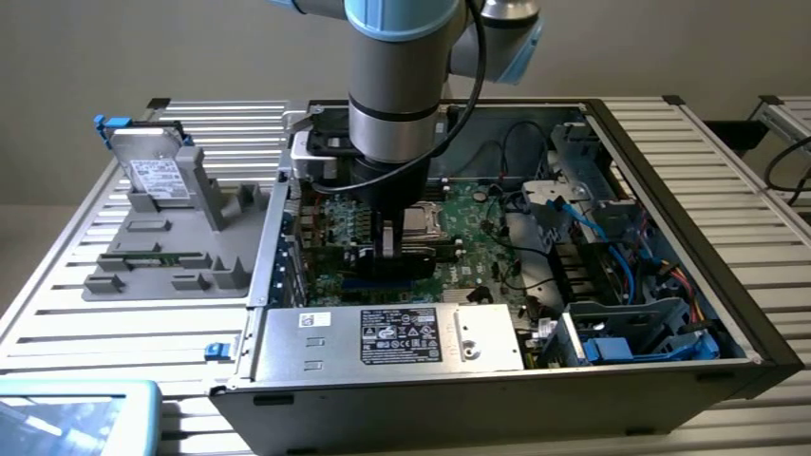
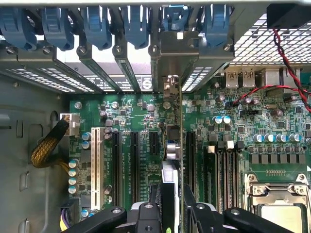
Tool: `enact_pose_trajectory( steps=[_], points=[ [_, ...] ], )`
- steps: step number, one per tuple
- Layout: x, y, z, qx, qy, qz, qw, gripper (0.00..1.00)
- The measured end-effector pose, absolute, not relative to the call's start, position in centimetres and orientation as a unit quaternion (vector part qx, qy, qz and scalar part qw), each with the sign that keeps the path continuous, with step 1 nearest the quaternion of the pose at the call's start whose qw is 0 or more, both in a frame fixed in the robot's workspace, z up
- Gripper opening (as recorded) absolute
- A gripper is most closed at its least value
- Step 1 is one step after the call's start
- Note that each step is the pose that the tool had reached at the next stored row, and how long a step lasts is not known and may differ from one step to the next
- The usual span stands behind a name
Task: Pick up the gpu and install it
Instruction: 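Insert the gpu into the slot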
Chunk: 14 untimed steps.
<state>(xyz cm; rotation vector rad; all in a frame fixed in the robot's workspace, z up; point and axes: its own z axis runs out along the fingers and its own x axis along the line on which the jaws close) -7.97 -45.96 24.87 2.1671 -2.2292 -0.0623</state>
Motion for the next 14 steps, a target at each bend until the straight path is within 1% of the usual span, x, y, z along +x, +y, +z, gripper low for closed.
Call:
enact_pose_trajectory(
  steps=[14],
  points=[
    [-7.99, -45.96, 24.86, 0.697, -0.717, -0.017, 0.018, 0.28]
  ],
)
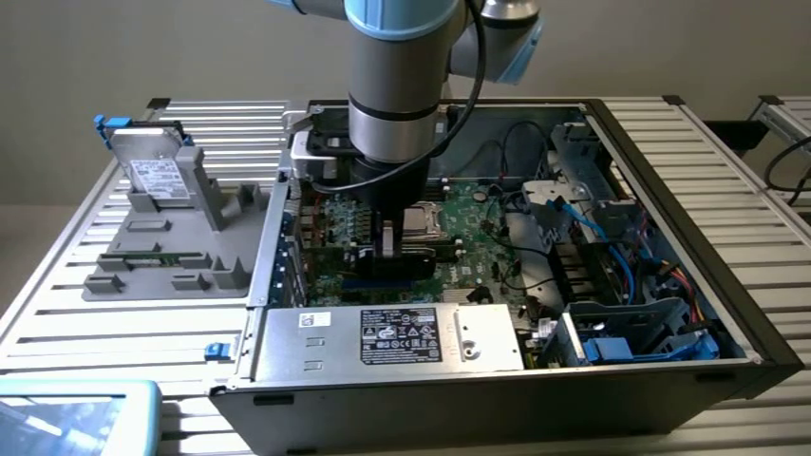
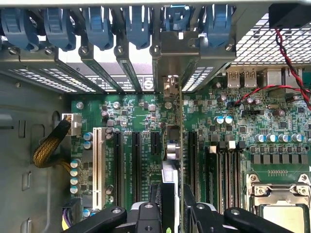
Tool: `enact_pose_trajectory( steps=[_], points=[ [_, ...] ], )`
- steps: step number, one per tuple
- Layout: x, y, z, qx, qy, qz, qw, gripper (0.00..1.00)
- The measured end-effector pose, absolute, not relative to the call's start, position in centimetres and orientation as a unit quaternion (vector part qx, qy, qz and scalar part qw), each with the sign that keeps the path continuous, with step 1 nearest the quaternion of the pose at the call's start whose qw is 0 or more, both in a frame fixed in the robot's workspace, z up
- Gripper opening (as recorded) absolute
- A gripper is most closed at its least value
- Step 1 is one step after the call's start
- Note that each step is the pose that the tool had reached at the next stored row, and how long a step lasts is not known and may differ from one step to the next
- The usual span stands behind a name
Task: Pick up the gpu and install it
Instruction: 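Insert the gpu into the slot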
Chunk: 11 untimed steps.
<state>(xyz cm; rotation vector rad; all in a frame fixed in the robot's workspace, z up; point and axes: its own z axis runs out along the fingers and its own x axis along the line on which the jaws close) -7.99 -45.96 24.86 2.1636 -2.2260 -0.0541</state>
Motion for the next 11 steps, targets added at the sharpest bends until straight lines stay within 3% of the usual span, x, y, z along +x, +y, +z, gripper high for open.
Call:
enact_pose_trajectory(
  steps=[11],
  points=[
    [-8.05, -45.87, 24.83, 0.697, -0.717, -0.018, 0.019, 0.28]
  ],
)
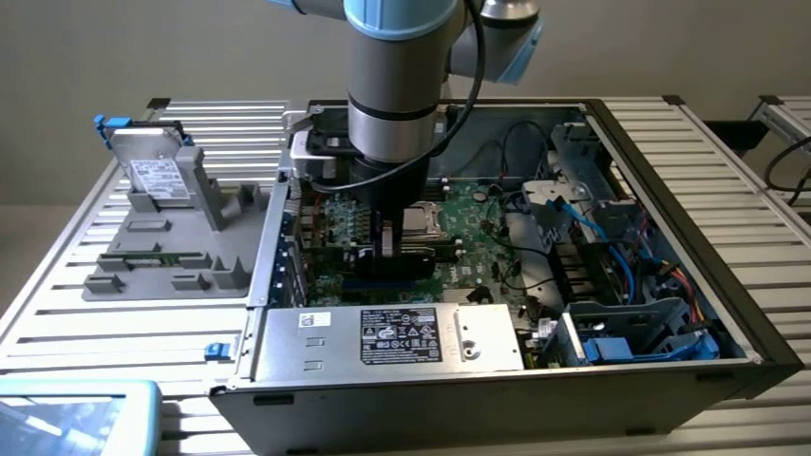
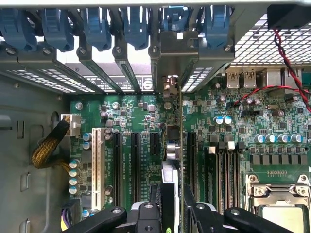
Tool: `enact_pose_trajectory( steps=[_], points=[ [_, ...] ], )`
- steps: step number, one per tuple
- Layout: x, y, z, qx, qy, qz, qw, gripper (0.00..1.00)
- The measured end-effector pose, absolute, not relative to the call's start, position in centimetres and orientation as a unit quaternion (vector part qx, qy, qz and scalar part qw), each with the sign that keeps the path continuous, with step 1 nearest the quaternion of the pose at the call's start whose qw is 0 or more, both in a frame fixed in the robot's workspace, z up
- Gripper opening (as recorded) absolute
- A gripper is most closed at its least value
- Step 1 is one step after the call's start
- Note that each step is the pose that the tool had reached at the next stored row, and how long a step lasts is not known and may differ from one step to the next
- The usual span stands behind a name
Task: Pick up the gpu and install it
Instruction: 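Insert the gpu into the slot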
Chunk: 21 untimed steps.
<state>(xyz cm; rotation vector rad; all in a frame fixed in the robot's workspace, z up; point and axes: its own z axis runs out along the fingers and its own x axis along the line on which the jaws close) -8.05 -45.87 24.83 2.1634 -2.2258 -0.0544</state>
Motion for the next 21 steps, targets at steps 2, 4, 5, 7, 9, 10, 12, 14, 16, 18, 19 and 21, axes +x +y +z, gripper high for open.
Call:
enact_pose_trajectory(
  steps=[2, 4, 5, 7, 9, 10, 12, 14, 16, 18, 19, 21],
  points=[
    [-8.05, -45.87, 24.81, 0.697, -0.717, -0.018, 0.019, 0.28],
    [-8.05, -45.87, 24.81, 0.697, -0.717, -0.018, 0.019, 0.28],
    [-8.05, -45.87, 24.8, 0.697, -0.717, -0.018, 0.019, 0.28],
    [-8.05, -45.86, 24.75, 0.697, -0.717, -0.018, 0.018, 0.28],
    [-8.05, -45.86, 24.68, 0.697, -0.717, -0.018, 0.019, 0.28],
    [-8.06, -45.87, 24.68, 0.697, -0.717, -0.017, 0.019, 0.28],
    [-8.06, -45.87, 24.67, 0.697, -0.717, -0.017, 0.019, 0.28],
    [-8.07, -45.86, 24.66, 0.697, -0.716, -0.017, 0.019, 0.28],
    [-8.08, -45.86, 24.65, 0.697, -0.716, -0.017, 0.019, 0.28],
    [-8.08, -45.86, 24.64, 0.698, -0.716, -0.018, 0.018, 0.28],
    [-8.08, -45.86, 24.64, 0.698, -0.716, -0.017, 0.019, 0.28],
    [-8.11, -45.86, 24.64, 0.698, -0.715, -0.017, 0.019, 0.28]
  ],
)
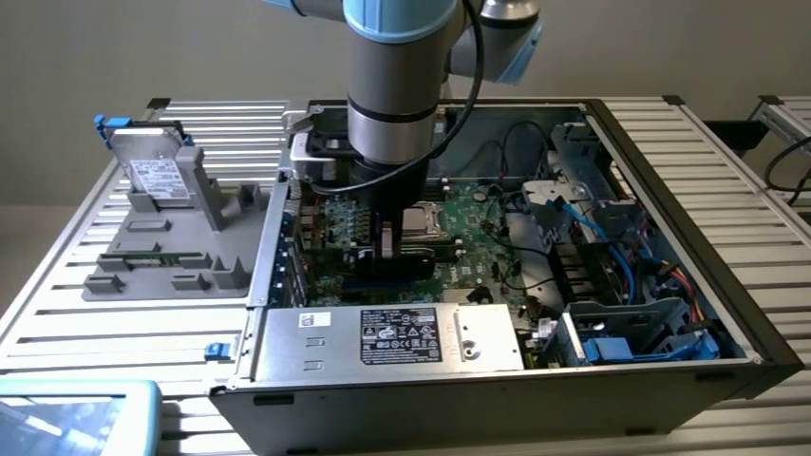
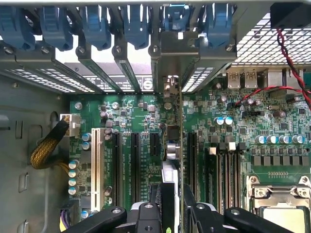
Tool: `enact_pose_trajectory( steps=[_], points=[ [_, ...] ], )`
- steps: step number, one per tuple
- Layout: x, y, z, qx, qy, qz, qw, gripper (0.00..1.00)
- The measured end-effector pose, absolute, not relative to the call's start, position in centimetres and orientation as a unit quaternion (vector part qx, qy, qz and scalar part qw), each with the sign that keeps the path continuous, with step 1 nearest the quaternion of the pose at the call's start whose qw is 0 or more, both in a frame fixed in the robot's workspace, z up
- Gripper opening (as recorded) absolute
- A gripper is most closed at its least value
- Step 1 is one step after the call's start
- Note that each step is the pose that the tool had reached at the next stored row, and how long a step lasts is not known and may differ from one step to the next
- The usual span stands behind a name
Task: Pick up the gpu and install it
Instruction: 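Insert the gpu into the slot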
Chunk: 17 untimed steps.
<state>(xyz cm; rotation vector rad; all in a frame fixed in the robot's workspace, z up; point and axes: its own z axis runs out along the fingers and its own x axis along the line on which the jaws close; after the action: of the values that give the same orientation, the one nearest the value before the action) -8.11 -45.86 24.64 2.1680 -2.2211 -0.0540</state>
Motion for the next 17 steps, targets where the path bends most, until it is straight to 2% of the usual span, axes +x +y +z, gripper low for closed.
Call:
enact_pose_trajectory(
  steps=[17],
  points=[
    [-8.11, -45.87, 24.55, 0.7, -0.714, -0.017, 0.019, 0.28]
  ],
)
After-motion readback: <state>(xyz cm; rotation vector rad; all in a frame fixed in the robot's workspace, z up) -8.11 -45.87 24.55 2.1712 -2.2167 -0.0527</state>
